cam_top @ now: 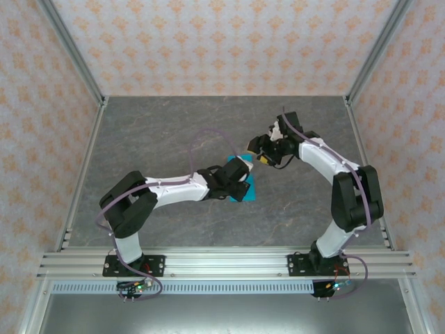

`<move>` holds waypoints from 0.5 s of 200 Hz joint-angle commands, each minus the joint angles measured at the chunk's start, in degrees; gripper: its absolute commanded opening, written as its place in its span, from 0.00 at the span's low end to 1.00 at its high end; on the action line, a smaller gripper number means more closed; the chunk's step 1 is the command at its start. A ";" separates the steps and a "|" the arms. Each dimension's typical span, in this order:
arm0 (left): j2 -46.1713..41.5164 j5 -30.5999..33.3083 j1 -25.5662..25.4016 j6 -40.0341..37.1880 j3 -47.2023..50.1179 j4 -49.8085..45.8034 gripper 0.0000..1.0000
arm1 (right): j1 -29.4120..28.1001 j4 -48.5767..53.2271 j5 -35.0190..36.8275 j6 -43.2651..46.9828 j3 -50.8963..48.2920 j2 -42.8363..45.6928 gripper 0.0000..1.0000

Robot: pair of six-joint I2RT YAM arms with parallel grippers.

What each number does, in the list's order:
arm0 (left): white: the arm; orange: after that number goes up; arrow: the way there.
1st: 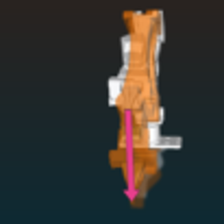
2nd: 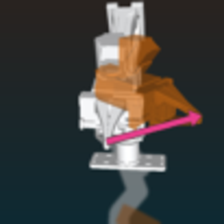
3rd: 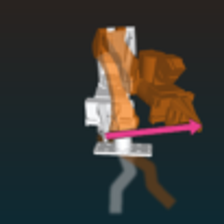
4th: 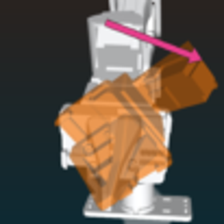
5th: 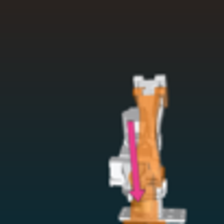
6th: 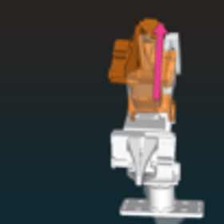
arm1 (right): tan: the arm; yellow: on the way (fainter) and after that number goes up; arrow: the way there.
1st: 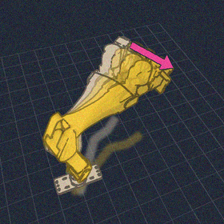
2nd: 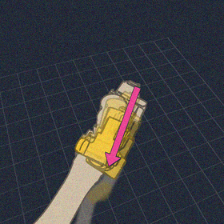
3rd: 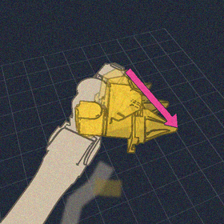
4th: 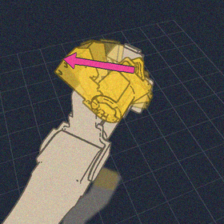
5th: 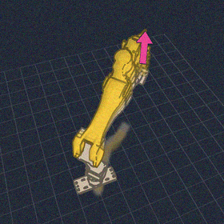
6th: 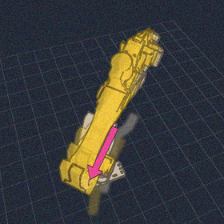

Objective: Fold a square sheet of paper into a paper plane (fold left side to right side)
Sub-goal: Fold the triangle a second time at the center of the table.

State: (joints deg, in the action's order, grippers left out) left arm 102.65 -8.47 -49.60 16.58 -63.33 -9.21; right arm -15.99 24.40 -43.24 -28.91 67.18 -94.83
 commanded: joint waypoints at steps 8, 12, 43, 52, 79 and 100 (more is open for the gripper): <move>-2.29 -6.23 2.08 2.72 1.52 3.77 0.00 | 0.29 1.90 3.21 1.67 -3.44 3.29 0.58; -2.28 -6.80 2.39 2.82 1.54 3.97 0.00 | 0.32 2.04 3.19 1.95 -4.12 3.53 0.58; -2.02 -8.62 3.77 2.89 1.45 3.76 0.00 | 0.10 1.19 2.32 1.94 -10.35 7.03 0.55; -1.84 -9.06 4.16 2.93 1.45 3.46 0.00 | -0.18 0.56 2.23 1.37 -12.62 8.00 0.53; -2.00 -9.57 5.64 2.80 1.54 2.62 0.00 | -2.02 -2.97 0.69 -1.24 -18.39 9.09 0.38; -2.23 -9.80 6.82 2.54 1.61 1.75 0.00 | -4.89 -5.16 -0.09 -2.79 -20.71 7.40 0.23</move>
State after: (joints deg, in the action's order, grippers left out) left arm 102.45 -17.50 -44.23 18.61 -62.24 -6.96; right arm -18.22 22.98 -42.24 -29.52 48.38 -86.94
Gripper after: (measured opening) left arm 0.039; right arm 0.297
